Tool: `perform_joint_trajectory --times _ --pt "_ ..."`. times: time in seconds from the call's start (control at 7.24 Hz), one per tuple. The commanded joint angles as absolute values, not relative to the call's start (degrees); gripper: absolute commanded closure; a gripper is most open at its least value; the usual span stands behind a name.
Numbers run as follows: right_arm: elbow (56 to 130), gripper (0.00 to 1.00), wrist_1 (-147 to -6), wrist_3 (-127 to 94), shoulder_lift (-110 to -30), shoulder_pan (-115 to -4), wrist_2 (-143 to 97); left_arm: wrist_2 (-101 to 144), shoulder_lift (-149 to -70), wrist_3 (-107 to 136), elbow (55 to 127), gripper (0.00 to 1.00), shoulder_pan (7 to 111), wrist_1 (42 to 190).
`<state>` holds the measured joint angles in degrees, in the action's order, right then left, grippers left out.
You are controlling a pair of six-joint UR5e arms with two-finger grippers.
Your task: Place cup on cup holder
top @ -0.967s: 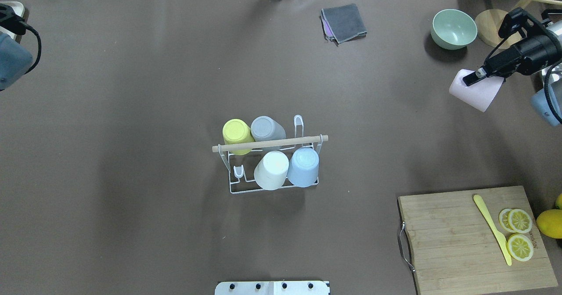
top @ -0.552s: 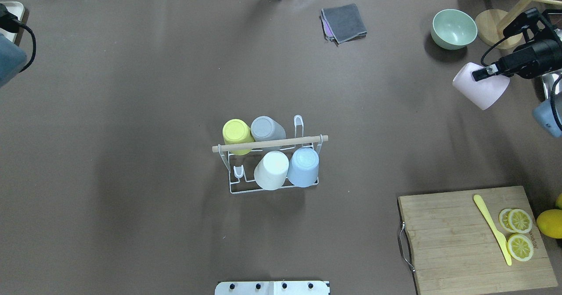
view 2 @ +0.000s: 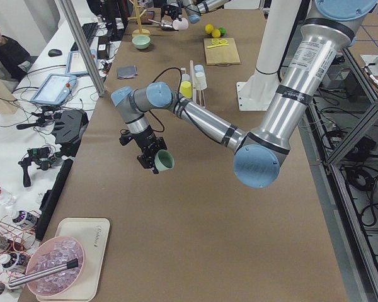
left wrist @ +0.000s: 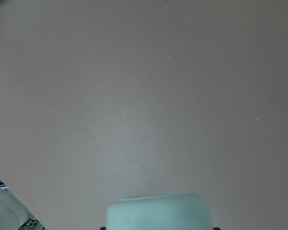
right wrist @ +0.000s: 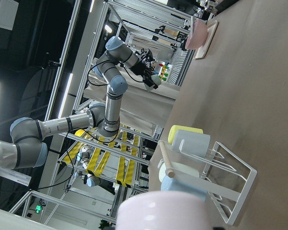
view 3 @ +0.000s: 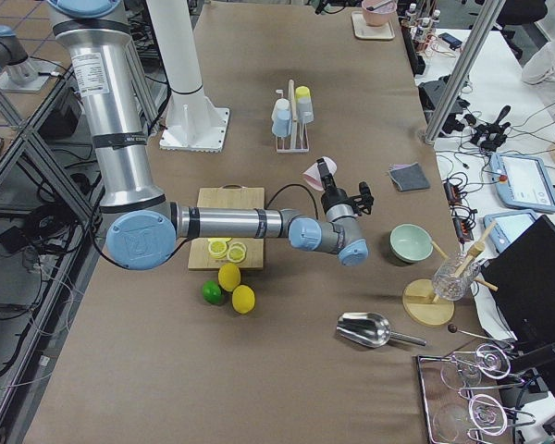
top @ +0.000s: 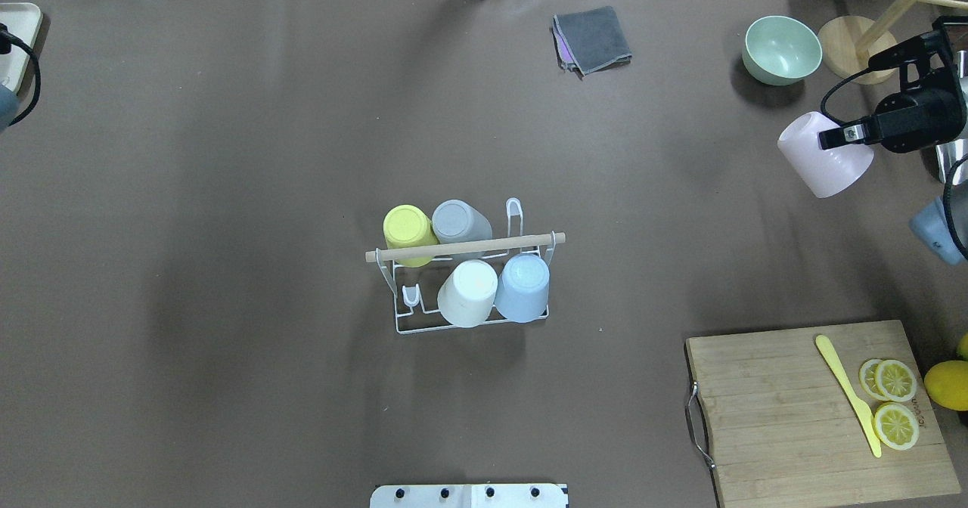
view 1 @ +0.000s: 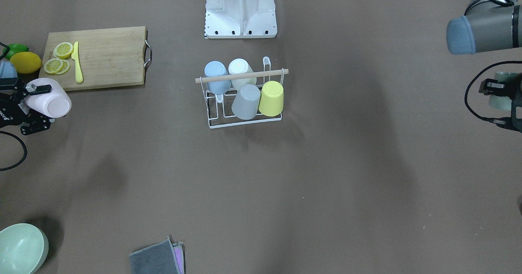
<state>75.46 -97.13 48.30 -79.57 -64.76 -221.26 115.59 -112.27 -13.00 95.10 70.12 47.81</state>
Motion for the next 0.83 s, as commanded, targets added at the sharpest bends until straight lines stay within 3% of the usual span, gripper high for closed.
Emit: perform_joint_trajectory --times 0.0,0.69 --pt "75.5 0.87 -97.12 56.22 -80.5 -63.46 -222.8 115.66 -111.18 -13.09 95.18 1.0 70.49 49.22" --pt "79.7 0.87 -96.06 62.4 -79.9 -62.13 -224.56 116.1 -111.09 -13.01 95.71 1.0 70.66 50.18"
